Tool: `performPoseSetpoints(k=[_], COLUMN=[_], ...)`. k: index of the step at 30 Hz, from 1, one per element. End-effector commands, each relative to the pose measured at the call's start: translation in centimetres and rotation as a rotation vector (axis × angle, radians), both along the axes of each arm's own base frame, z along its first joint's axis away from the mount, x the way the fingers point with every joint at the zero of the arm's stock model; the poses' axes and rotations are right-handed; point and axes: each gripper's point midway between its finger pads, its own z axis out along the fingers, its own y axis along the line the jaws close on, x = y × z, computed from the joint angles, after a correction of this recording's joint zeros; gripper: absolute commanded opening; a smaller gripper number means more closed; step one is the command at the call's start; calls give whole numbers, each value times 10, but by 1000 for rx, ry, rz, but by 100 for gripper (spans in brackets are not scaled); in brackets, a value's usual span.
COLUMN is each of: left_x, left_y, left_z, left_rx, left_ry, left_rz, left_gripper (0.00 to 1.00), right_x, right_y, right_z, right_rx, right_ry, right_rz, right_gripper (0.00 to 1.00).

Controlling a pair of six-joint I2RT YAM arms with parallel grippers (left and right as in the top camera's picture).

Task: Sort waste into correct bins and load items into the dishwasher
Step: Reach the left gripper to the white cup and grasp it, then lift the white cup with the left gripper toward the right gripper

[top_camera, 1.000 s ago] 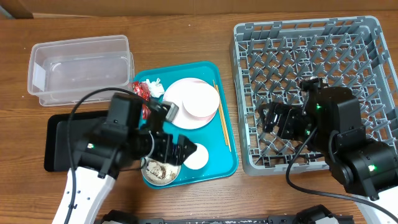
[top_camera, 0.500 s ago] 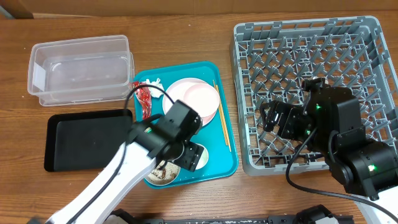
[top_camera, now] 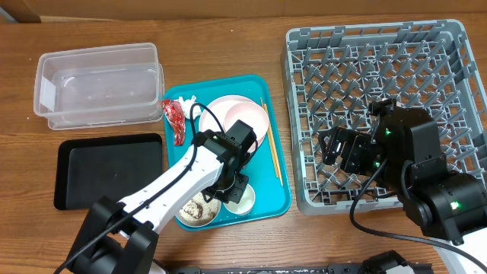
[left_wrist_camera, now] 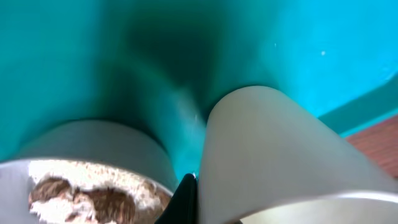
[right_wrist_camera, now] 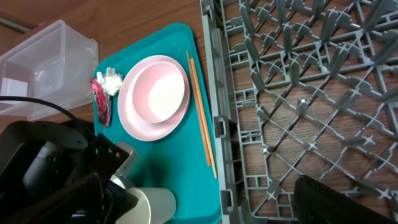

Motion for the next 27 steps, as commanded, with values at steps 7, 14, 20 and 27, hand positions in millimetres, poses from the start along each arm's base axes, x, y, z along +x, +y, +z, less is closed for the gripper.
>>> performPoseSetpoints(k=[7,14,20,27], left_x=[50,53,55,53], left_y=[-28,-63,-52,-38], left_z=[108,200,265,305], left_rx=[-206,-710,-1145,-1392], left_ry=[-224,-231,-169,-134], left_rz=[45,-48,-55,-45], left_gripper=[4,4,4,4], right_x=[6,-8,-19,-43], right_y=[-1,43,87,114], right_z=[12,29,77,129], right_rx=[13,129,310,449], right_ry=[-41,-94,-276,-501], right_rz=[-17,283,572,866], right_gripper=[100,94,89,92])
